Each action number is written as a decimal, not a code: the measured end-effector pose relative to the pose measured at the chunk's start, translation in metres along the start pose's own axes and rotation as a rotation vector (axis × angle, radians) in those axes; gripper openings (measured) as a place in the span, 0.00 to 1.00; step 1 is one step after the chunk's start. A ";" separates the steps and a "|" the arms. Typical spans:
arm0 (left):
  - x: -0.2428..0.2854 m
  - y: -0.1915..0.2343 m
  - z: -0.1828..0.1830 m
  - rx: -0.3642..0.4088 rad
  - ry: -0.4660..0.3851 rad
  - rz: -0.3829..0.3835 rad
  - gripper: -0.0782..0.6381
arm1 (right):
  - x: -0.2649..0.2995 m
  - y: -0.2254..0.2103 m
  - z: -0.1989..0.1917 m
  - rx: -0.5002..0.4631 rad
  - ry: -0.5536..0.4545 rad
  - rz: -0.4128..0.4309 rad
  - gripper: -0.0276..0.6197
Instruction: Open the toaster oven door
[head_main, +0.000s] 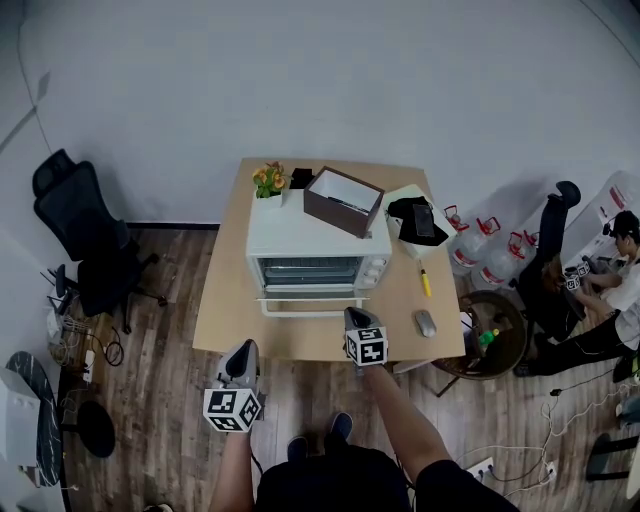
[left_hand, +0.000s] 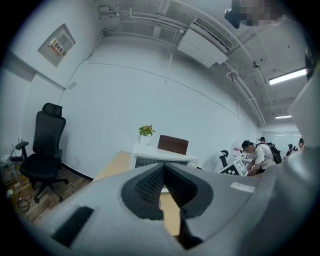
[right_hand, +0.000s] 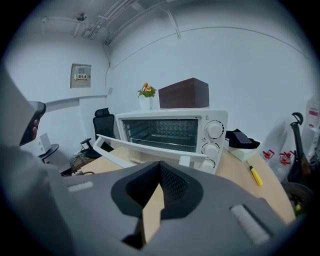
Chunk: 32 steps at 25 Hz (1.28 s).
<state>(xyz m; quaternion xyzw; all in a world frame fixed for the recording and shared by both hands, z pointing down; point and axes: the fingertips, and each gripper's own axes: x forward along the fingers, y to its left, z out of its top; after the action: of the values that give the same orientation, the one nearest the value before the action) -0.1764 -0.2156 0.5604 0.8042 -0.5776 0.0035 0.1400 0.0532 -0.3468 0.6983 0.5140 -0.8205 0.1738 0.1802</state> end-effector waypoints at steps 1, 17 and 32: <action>0.000 -0.001 0.000 0.002 0.000 -0.002 0.10 | -0.001 0.000 -0.002 0.001 -0.001 -0.002 0.05; -0.003 -0.011 -0.008 0.022 0.026 -0.008 0.10 | -0.007 0.006 -0.036 -0.007 0.014 -0.025 0.05; -0.007 -0.008 -0.021 -0.013 0.025 -0.004 0.10 | -0.008 0.010 -0.068 0.000 0.074 -0.018 0.05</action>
<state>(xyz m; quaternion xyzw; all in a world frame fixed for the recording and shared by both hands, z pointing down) -0.1686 -0.2018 0.5774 0.8042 -0.5744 0.0095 0.1522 0.0554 -0.3042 0.7527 0.5146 -0.8086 0.1912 0.2118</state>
